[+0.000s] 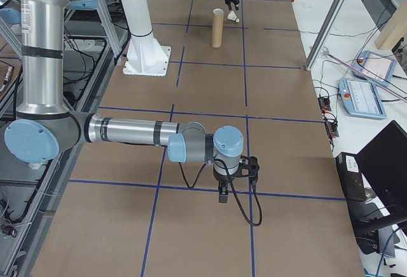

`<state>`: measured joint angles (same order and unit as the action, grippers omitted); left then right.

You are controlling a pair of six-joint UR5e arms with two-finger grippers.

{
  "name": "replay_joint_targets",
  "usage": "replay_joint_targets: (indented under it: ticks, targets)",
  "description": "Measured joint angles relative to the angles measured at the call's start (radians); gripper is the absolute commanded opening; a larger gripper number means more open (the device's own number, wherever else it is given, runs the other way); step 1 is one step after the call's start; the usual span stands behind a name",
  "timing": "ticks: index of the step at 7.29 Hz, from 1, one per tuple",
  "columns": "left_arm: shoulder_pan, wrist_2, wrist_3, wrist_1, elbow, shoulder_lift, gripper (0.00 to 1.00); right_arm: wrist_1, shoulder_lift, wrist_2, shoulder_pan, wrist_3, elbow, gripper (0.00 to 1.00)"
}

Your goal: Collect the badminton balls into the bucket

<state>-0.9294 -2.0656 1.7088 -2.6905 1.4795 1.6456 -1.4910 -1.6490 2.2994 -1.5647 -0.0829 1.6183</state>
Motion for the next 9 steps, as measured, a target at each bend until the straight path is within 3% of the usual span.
replay_joint_targets:
  ticks: [2,3,5,7,8,9]
  targets:
    - [0.01,0.002,0.001,0.0,-0.015,0.003,1.0,0.0,0.0,0.0,0.0,0.0,0.0,1.0]
    - [0.013,0.002,0.0,0.0,-0.022,0.003,0.94,0.0,0.0,0.0,0.0,0.0,0.0,1.0]
    - [0.016,0.001,0.001,0.001,-0.027,0.003,0.57,0.0,0.0,0.0,0.0,0.0,0.0,1.0]
    - [0.017,-0.003,0.002,-0.003,-0.026,-0.002,0.09,0.0,0.0,0.0,0.0,0.0,0.0,1.0]
    - [0.016,-0.004,0.001,-0.015,-0.025,-0.007,0.0,0.0,0.0,0.0,0.0,0.0,0.0,1.0]
    - [0.015,-0.007,0.001,-0.033,-0.023,-0.011,0.0,0.0,0.0,0.0,0.0,0.0,0.0,1.0]
